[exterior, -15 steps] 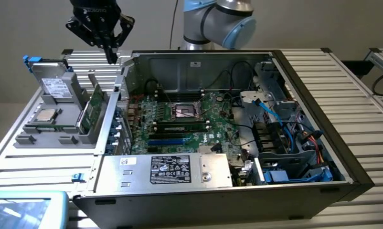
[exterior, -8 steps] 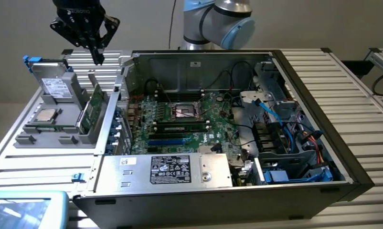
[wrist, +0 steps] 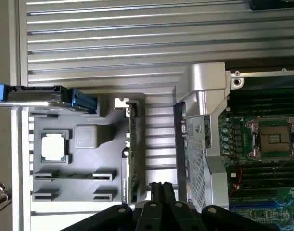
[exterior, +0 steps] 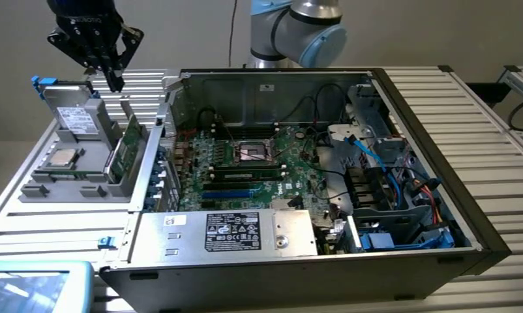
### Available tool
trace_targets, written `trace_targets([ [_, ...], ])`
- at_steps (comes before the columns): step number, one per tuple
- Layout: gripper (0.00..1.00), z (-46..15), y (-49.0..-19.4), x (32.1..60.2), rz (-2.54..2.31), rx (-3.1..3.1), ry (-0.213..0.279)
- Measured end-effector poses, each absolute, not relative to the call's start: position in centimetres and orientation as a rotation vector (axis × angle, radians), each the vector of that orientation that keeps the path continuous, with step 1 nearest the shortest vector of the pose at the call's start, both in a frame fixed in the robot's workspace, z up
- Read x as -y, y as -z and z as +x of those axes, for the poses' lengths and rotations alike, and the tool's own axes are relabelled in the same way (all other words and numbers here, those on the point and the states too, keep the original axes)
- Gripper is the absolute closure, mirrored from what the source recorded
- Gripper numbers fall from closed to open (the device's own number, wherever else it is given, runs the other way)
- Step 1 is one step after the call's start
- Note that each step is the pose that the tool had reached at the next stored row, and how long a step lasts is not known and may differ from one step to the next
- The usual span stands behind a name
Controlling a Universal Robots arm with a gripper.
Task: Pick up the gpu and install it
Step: 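Reach for the gpu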
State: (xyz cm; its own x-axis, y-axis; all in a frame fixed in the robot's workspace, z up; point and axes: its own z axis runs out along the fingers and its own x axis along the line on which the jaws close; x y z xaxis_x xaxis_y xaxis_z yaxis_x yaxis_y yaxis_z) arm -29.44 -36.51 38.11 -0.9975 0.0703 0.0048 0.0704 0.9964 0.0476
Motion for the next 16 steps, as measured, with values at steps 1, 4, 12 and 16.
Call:
trace_targets([
  [1, 0.88, -29.8, -38.0, 36.5, -0.11, 3.135, 0.075],
  [4, 0.88, -30.8, -37.5, 36.5, -0.11, 3.133, 0.075],
  [12, 0.88, -32.1, -37.0, 36.5, -0.109, 3.129, 0.074],
  [16, 0.88, -32.7, -36.7, 36.5, -0.109, 3.129, 0.074],
])
